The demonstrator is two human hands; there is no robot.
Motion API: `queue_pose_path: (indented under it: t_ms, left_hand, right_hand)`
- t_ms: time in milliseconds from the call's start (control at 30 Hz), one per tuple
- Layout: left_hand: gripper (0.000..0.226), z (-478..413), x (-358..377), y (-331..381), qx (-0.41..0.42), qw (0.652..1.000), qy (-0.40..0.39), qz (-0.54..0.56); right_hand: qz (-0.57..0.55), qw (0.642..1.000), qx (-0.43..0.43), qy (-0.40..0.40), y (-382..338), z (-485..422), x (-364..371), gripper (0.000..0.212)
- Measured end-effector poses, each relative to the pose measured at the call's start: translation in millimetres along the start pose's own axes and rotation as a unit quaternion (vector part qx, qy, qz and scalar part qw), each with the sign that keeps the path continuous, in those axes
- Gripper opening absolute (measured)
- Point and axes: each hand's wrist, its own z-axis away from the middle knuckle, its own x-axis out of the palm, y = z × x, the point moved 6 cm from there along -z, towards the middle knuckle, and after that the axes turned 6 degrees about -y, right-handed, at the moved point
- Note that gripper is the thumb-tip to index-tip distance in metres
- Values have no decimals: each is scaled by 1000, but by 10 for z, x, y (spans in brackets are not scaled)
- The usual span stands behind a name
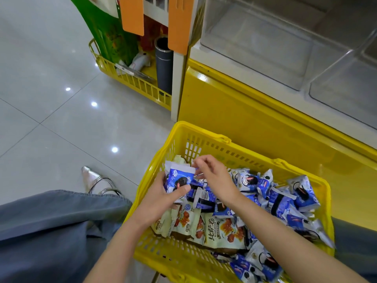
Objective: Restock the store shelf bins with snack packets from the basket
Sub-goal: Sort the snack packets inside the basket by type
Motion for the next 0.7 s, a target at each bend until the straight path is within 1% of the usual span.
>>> queue_pose_path:
  t_ms: [33,67,100,167,200,233,267,300,333,367,400,433,500,533,600,667,700]
  left_hand:
    - [35,-11,-32,5,4,1000,10,0]
    - [35,-17,-56,7,8,1000,16,6]
    - [36,-22,-68,7,9,1000,21,12]
    - [37,-32,-75,6,8,999,24,20]
    - [38,-36,-74,4,8,999,23,25]
    - [38,-38,-73,3,7,999,22,27]
    - [38,-39,-79,2,5,999,22,29]
    - [39,-40,-83,-3,5,999,21,30]
    - [40,-40,-87,-4,4,999,20,30]
    - [42,-40,-90,-6,4,999,20,28]
    - [43,-40,-91,-11,3,999,20,26]
    - [44,-46,-89,-14,1,999,21,27]
    - [42,-59,-84,-23,0,999,23,32]
    - [42,-61,-82,-25,0,999,24,33]
    - [44,-58,-73,-19,2,999,23,28]
    - [47,-53,-72,-14,4,999,22,26]
    - [47,-54,-75,-17,5,999,22,25]
  right_hand:
    - [43,999,21,16,121,-26,-60,11]
    - [111,992,53,7,271,-49,-100,15]
    - [173,980,93,-23,453,-60,-115,23]
    - [244,948,171,-115,823,-25,-69,47]
    - [270,931,194,-152,958,2,-34,59]
    - [298,916,203,-173,1049,18,-7,67]
    - [325,907,200,-175,1099,21,5,70]
    - [351,901,192,-165,1125,9,4,68]
    - [379,896,177,-151,1111,-11,2,60]
    - [405,891,155,-135,1069,-40,-4,47]
    - [421,890,131,-118,1019,-71,-13,35]
    - [418,897,108,-99,973,-108,-26,33]
    - [382,918,79,-74,907,-187,-29,40]
    - [360,927,75,-78,894,-224,-2,45]
    - [314,936,103,-119,953,-268,93,62]
    - [307,929,136,-157,1037,-285,197,84]
    - [321,921,145,-166,1073,-298,229,90]
